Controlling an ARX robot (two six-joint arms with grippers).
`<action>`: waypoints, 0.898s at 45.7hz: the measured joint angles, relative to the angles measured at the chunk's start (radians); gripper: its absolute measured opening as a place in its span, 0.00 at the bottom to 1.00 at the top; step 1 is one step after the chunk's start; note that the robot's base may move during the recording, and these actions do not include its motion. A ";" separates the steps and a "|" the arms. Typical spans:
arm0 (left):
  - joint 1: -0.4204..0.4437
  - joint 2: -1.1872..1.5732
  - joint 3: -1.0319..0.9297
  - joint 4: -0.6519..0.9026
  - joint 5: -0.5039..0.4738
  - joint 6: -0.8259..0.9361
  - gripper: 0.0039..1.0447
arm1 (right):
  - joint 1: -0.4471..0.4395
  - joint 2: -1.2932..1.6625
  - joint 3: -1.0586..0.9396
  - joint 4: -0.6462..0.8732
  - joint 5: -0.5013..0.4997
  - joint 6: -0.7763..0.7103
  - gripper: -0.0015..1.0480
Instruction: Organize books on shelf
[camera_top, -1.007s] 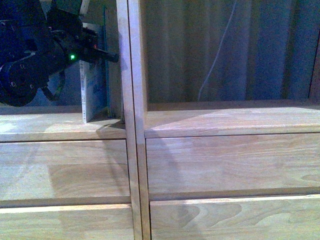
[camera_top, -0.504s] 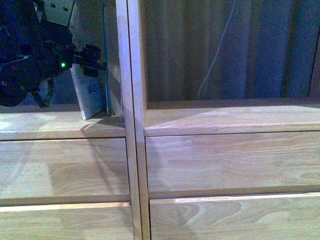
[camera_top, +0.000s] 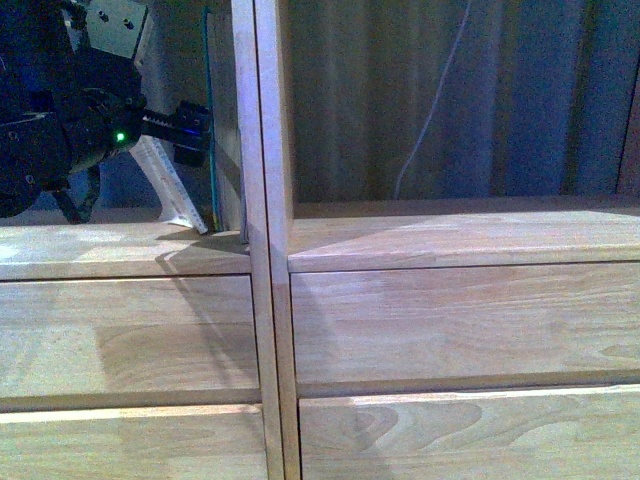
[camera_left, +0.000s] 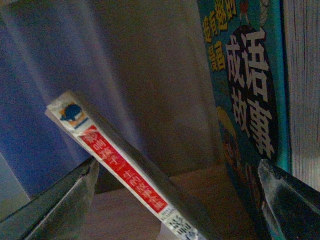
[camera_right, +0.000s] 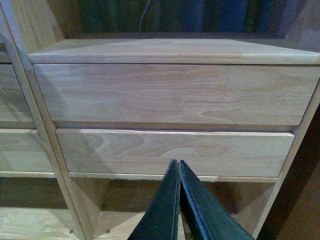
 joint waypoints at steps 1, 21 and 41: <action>0.000 0.000 0.000 -0.003 0.000 0.000 0.93 | 0.000 0.000 0.000 0.000 0.000 0.000 0.03; -0.004 0.000 0.000 -0.023 -0.025 -0.012 0.56 | 0.000 -0.001 0.000 0.000 0.000 0.000 0.03; 0.002 0.000 0.030 -0.114 -0.056 0.017 0.06 | 0.000 -0.001 0.000 0.000 0.000 0.000 0.03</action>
